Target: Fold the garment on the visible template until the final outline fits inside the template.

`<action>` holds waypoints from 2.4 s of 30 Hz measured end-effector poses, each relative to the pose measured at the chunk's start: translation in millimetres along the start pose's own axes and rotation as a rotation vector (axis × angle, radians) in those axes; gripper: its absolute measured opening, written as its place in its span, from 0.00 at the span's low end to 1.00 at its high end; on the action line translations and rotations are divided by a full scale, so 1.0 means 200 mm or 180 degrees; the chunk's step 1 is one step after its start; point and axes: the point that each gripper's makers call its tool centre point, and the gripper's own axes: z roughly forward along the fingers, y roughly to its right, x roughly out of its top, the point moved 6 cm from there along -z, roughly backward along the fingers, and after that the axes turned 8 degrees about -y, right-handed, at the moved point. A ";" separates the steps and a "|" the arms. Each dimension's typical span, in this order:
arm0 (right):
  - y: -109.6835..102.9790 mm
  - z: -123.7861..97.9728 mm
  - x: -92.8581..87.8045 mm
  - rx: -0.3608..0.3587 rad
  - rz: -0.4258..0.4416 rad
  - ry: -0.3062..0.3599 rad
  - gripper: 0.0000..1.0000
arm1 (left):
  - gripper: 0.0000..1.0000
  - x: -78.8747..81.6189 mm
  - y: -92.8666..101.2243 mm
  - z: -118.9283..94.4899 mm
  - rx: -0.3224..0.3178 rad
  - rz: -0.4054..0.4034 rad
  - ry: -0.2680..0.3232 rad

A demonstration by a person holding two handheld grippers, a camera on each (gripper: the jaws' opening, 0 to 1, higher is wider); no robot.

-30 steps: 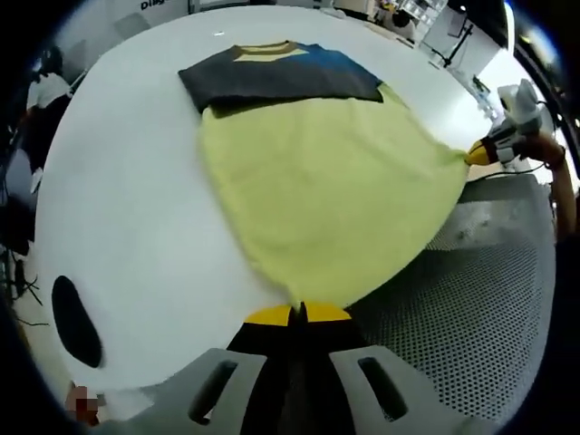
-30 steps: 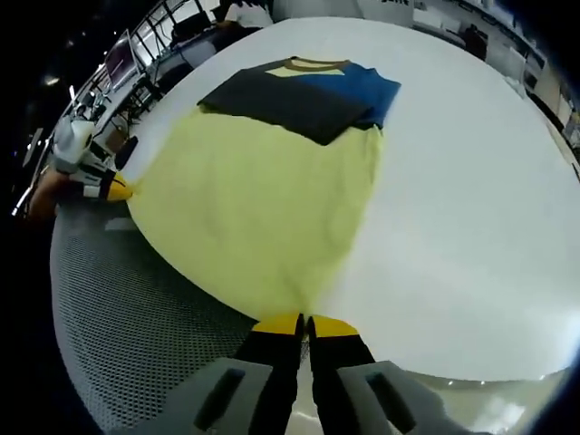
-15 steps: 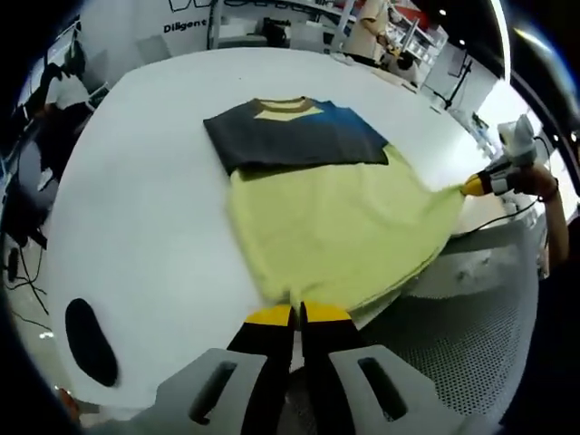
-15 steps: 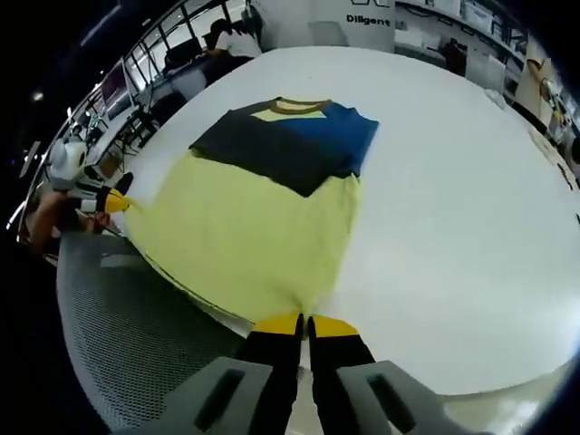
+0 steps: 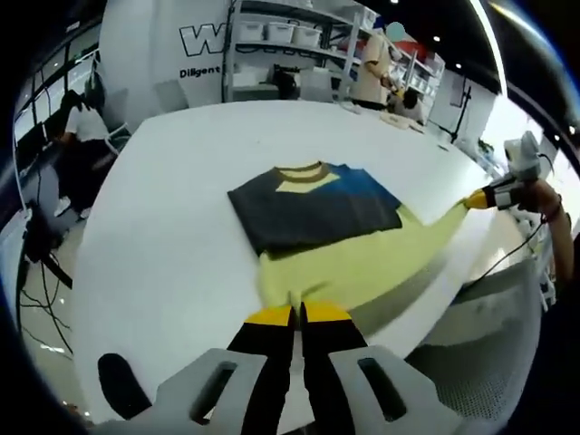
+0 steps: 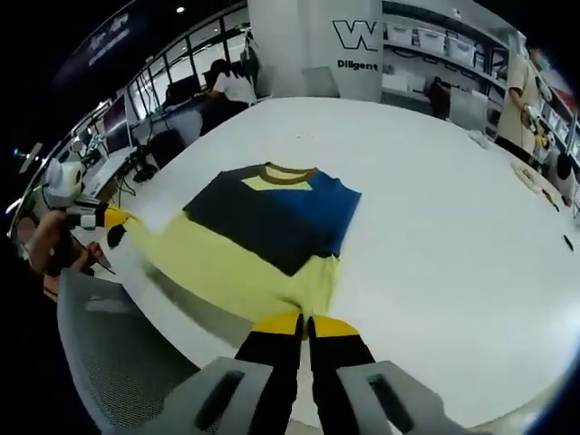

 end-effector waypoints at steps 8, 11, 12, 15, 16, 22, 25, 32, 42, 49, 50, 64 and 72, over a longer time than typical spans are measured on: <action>0.04 0.00 0.14 -0.0088 -0.0115 0.0119 0.00 | 0.02 0.16 -0.05 0.00 0.0060 -0.0097 0.0227; 0.05 0.00 0.20 -0.0094 -0.0140 0.0163 0.00 | 0.02 0.21 -0.08 0.00 0.0094 -0.0111 0.0276; 0.05 0.00 0.22 -0.0104 -0.0146 0.0190 0.00 | 0.02 0.22 -0.08 0.01 0.0100 -0.0116 0.0293; 0.06 0.00 0.26 -0.0120 -0.0171 0.0233 0.00 | 0.02 0.26 -0.10 0.02 0.0111 -0.0135 0.0314; 0.07 0.01 0.30 -0.0132 -0.0163 0.0284 0.00 | 0.02 0.28 -0.11 0.03 0.0127 -0.0137 0.0339; 0.11 0.02 0.42 -0.0175 -0.0150 0.0444 0.00 | 0.02 0.41 -0.15 0.07 0.0188 -0.0163 0.0383; 0.13 0.04 0.46 -0.0206 -0.0122 0.0458 0.00 | 0.02 0.48 -0.17 0.09 0.0209 -0.0169 0.0410; 0.17 0.09 0.56 -0.0205 -0.0092 0.0560 0.00 | 0.02 0.58 -0.21 0.15 0.0275 -0.0165 0.0410; 0.24 0.22 0.70 -0.0233 0.0063 0.0560 0.00 | 0.02 0.67 -0.31 0.31 0.0333 -0.0223 0.0375; 0.29 0.31 0.77 -0.0245 0.0224 0.0484 0.00 | 0.02 0.72 -0.36 0.41 0.0304 -0.0276 0.0303; 0.30 0.32 0.77 -0.0248 0.0254 0.0462 0.00 | 0.02 0.73 -0.37 0.43 0.0290 -0.0296 0.0280; 0.37 0.56 0.84 -0.0372 0.0284 0.0170 0.00 | 0.02 0.77 -0.48 0.71 0.0259 -0.0326 -0.0009; 0.41 0.72 0.86 -0.0417 0.0235 0.0028 0.00 | 0.02 0.74 -0.53 0.84 0.0224 -0.0408 -0.0166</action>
